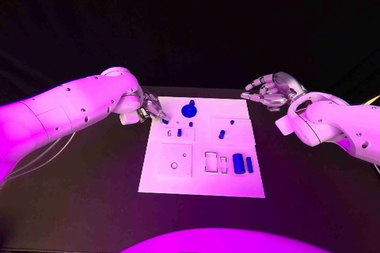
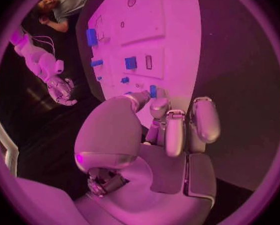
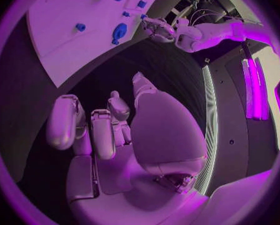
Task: Assemble the parts on the task board
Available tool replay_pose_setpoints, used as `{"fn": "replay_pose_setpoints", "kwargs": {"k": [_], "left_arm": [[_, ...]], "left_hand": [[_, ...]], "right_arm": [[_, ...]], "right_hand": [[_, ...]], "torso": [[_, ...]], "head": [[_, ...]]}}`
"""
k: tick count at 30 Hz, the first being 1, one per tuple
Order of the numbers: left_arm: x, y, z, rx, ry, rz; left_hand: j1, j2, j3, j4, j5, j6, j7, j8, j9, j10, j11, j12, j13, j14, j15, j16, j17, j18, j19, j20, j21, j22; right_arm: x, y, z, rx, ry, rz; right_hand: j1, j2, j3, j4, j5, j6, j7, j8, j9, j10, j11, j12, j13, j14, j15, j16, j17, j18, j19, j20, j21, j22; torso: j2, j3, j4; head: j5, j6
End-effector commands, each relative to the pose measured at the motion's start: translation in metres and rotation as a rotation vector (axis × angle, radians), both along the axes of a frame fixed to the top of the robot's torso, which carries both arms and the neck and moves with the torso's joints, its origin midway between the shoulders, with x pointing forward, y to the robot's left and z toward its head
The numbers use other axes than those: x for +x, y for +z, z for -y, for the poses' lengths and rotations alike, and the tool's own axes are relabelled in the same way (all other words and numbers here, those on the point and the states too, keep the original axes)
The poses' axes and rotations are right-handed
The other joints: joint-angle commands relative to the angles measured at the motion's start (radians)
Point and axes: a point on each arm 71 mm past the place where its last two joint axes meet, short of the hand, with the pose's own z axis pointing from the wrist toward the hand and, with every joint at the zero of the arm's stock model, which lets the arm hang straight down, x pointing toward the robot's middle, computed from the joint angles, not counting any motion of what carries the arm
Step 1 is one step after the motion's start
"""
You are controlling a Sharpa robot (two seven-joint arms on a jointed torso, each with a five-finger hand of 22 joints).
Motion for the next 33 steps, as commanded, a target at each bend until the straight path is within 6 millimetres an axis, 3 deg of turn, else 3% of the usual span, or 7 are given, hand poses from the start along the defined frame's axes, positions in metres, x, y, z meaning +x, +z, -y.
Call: {"fn": "replay_pose_setpoints", "kwargs": {"k": [1, 12, 33], "left_arm": [[-0.005, 0.002, 0.002, -0.023, -0.009, -0.013], [-0.019, 0.005, 0.008, -0.057, -0.033, -0.004], [-0.032, 0.001, 0.022, 0.073, -0.133, 0.088]], "left_hand": [[0.003, 0.003, 0.167, -0.041, 0.012, 0.007, -0.018, 0.112, 0.121, 0.036, -0.011, 0.019, 0.018, 0.101, -0.006, 0.000, 0.243, 0.004, 0.015, -0.005, -0.004, 0.018], [-0.071, -0.020, 0.271, -0.108, 0.020, 0.017, -0.025, 0.136, 0.137, 0.062, -0.018, 0.036, 0.039, 0.105, -0.012, 0.006, 0.253, 0.000, 0.031, -0.011, 0.006, 0.039], [-0.100, -0.027, 0.306, -0.133, 0.023, 0.026, -0.029, 0.144, 0.140, 0.077, -0.022, 0.044, 0.050, 0.108, -0.016, 0.010, 0.259, -0.004, 0.044, -0.015, 0.015, 0.056]], "right_arm": [[0.000, 0.000, 0.000, -0.002, 0.002, 0.000], [0.000, 0.000, 0.001, -0.002, 0.001, 0.001], [0.000, 0.000, 0.000, -0.006, 0.006, 0.006]], "right_hand": [[-0.009, 0.017, -0.044, 0.003, 0.011, -0.005, -0.001, 0.015, 0.014, -0.012, -0.004, -0.007, -0.005, 0.063, -0.007, -0.014, 0.098, 0.020, -0.008, -0.005, -0.017, 0.053], [-0.009, 0.019, -0.044, 0.003, 0.011, -0.005, -0.002, 0.016, 0.014, -0.013, -0.005, -0.009, -0.007, 0.062, -0.008, -0.016, 0.097, 0.020, -0.008, -0.005, -0.020, 0.051], [-0.010, 0.020, -0.045, 0.003, 0.010, -0.005, -0.002, 0.016, 0.014, -0.013, -0.005, -0.009, -0.008, 0.063, -0.008, -0.016, 0.097, 0.020, -0.008, -0.005, -0.021, 0.051]], "torso": [[-0.001, 0.0002, 0.0014], [0.001, -0.0010, 0.0006], [0.001, -0.0018, 0.0002]], "head": [[0.005, 0.002], [0.006, 0.002], [0.009, -0.004]]}}
